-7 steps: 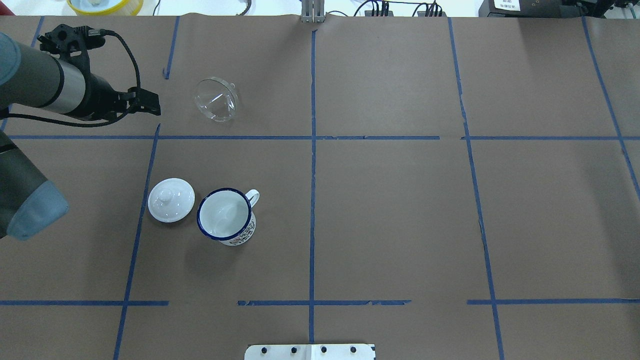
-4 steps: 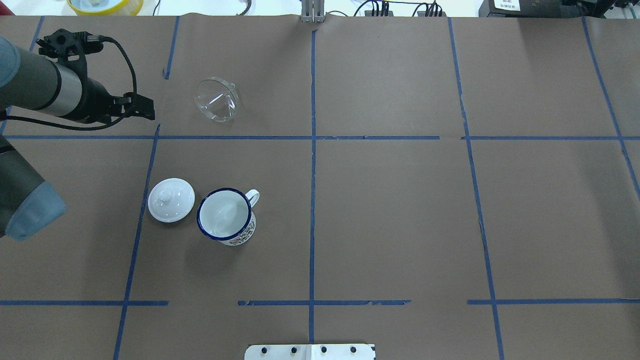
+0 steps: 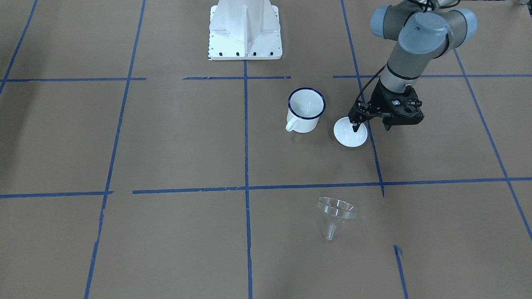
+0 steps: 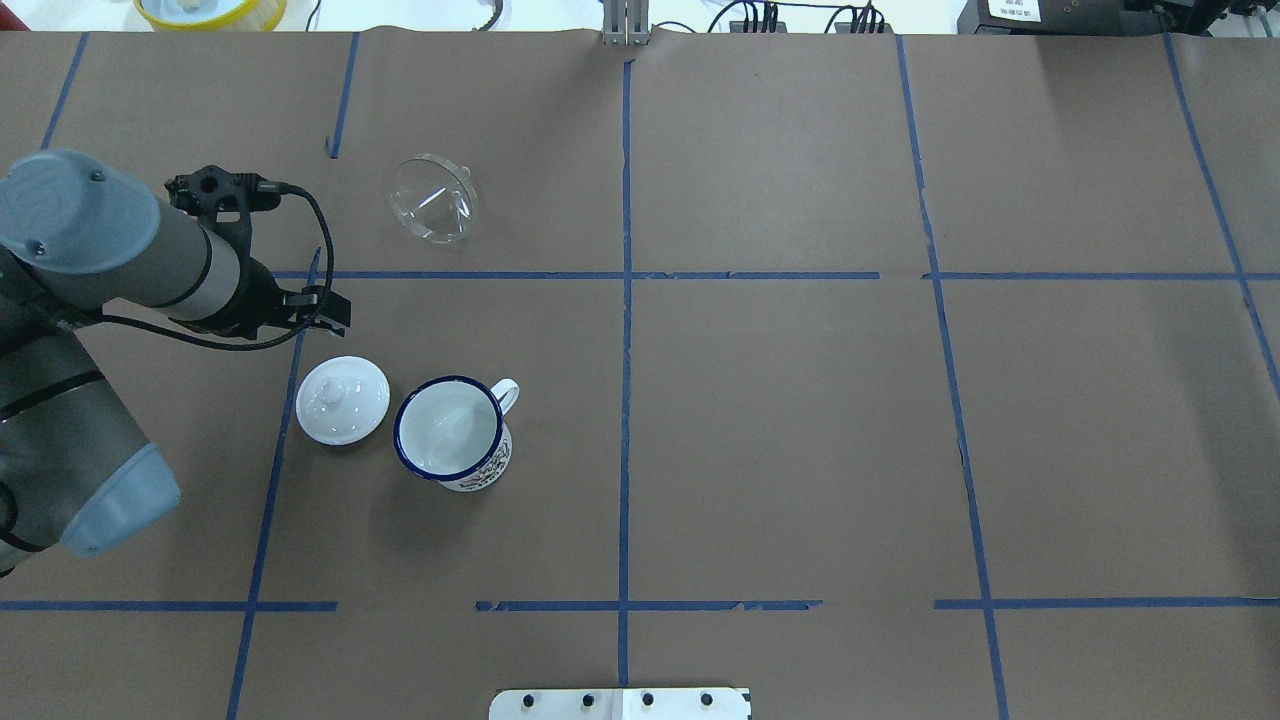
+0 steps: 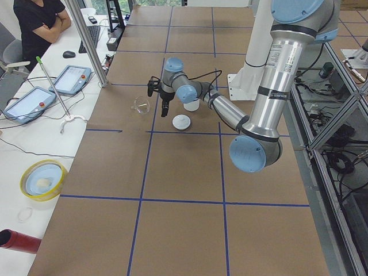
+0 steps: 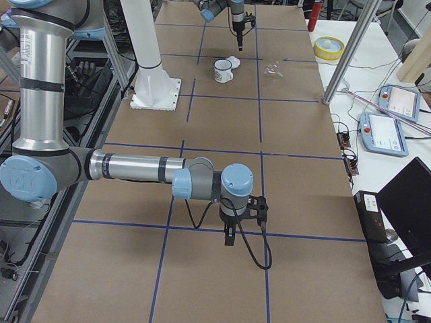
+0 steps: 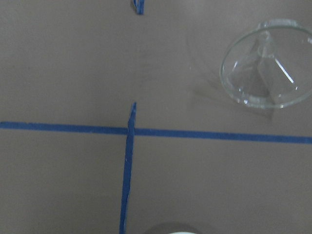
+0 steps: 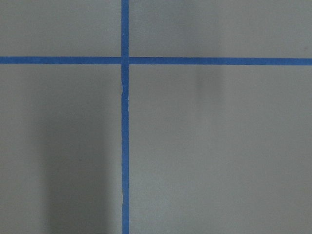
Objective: Remove funnel from cup
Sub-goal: 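Lower the left gripper and grasp the white lid's knob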
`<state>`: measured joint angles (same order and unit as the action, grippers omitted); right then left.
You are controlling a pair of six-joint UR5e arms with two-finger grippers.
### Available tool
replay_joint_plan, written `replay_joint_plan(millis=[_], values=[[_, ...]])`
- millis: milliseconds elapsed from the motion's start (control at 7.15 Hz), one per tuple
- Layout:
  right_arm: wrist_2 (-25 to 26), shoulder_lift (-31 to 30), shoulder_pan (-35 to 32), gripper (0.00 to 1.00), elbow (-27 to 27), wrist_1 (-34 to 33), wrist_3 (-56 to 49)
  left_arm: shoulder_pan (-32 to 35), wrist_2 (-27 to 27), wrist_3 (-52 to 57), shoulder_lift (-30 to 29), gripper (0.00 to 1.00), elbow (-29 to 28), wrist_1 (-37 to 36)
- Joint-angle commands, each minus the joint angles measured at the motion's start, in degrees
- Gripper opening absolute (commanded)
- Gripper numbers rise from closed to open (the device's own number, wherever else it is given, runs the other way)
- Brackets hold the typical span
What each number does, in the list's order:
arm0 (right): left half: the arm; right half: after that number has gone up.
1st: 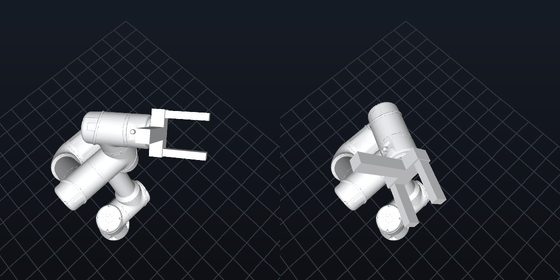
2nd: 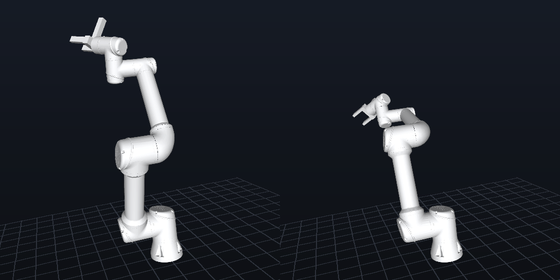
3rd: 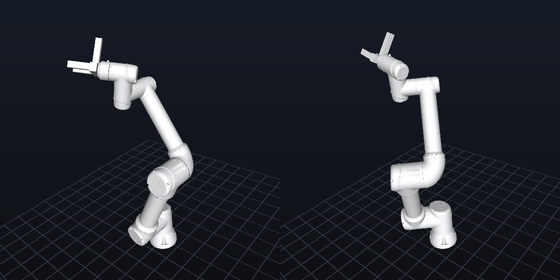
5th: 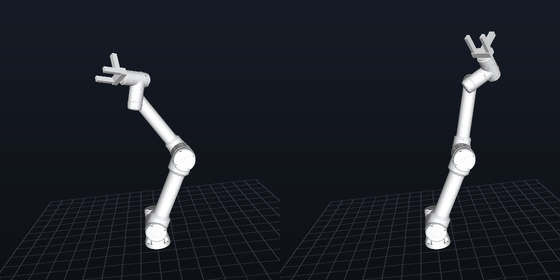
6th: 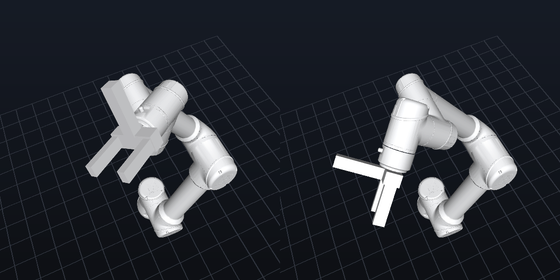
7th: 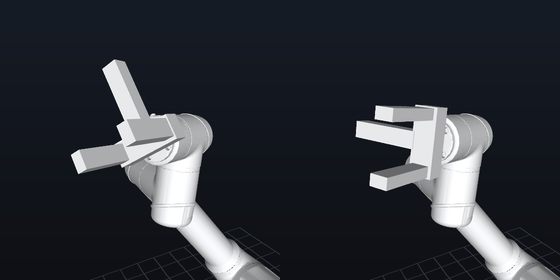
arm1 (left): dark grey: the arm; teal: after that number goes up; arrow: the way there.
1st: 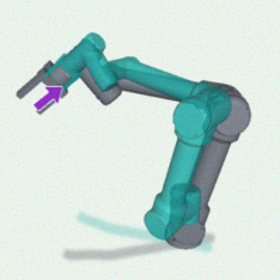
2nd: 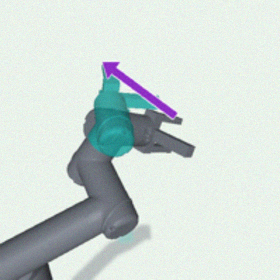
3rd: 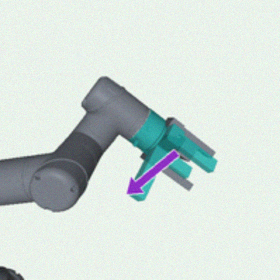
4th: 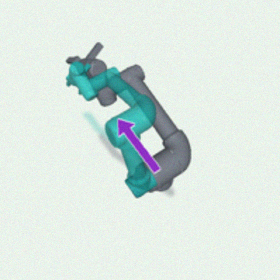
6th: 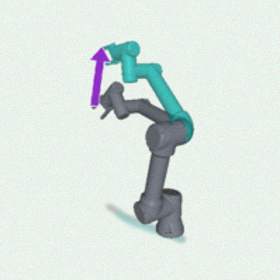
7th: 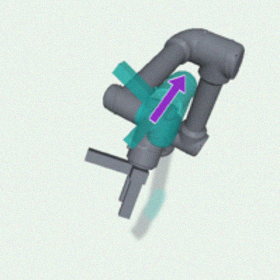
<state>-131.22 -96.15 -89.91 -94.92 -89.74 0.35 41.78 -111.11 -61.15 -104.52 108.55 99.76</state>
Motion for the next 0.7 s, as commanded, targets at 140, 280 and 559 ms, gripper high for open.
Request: replay_joint_plan(millis=[140, 280, 559], values=[[0.0, 0.0, 0.0, 1.0, 0.0, 0.0, 0.0, -4.1, 0.7, -1.1, -0.1, 1.0, -1.7, -0.5], [0.0, 0.0, 0.0, 1.0, 0.0, 0.0, 0.0, -4.3, 1.6, -1.2, -0.1, 0.94, -2.0, -0.5], [0.0, 0.0, 0.0, 1.0, 0.0, 0.0, 0.0, -4.5, 1.9, -1.2, -0.1, 0.8, -2.6, -0.4]])
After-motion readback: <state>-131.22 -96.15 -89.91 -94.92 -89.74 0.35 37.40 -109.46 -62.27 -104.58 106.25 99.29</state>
